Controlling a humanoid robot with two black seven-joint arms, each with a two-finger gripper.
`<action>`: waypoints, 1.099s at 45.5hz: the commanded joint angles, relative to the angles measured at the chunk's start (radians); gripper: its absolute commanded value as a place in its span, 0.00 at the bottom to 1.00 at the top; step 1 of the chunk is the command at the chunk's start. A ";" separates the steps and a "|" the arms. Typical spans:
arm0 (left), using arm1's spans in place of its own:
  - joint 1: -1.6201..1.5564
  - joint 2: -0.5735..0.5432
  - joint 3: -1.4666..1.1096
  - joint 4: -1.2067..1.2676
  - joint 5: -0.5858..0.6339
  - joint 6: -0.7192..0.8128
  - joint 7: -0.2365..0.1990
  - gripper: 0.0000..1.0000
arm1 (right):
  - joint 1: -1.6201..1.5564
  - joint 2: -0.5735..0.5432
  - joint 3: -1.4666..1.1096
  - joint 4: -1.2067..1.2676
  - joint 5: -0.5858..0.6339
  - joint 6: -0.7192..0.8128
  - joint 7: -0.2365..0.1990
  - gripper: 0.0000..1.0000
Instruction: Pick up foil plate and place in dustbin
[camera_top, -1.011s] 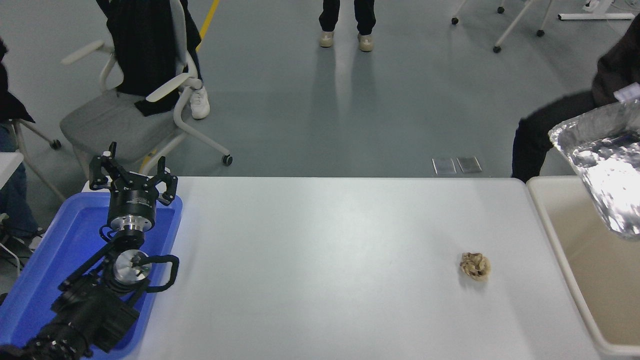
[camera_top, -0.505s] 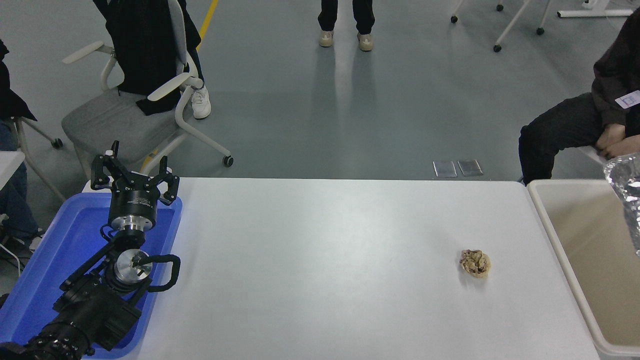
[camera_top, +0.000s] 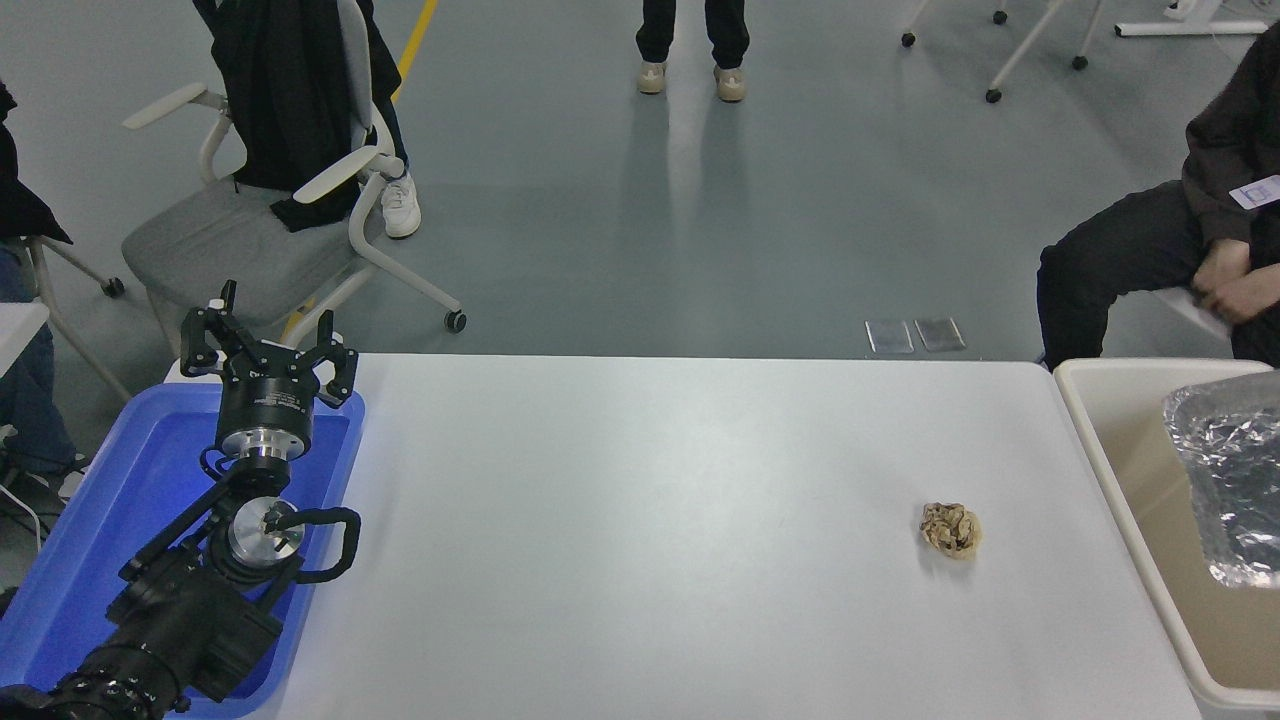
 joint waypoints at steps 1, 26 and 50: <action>0.000 -0.001 0.000 0.000 0.000 0.000 0.000 0.99 | -0.035 0.018 0.042 -0.014 0.013 -0.014 -0.002 1.00; -0.002 -0.001 0.000 0.000 0.000 0.000 0.001 0.99 | 0.373 -0.209 -0.005 0.670 0.008 0.044 -0.005 1.00; 0.000 -0.001 0.000 0.000 0.000 0.000 0.001 0.99 | 1.254 -0.043 -0.519 1.149 0.241 0.460 -0.005 1.00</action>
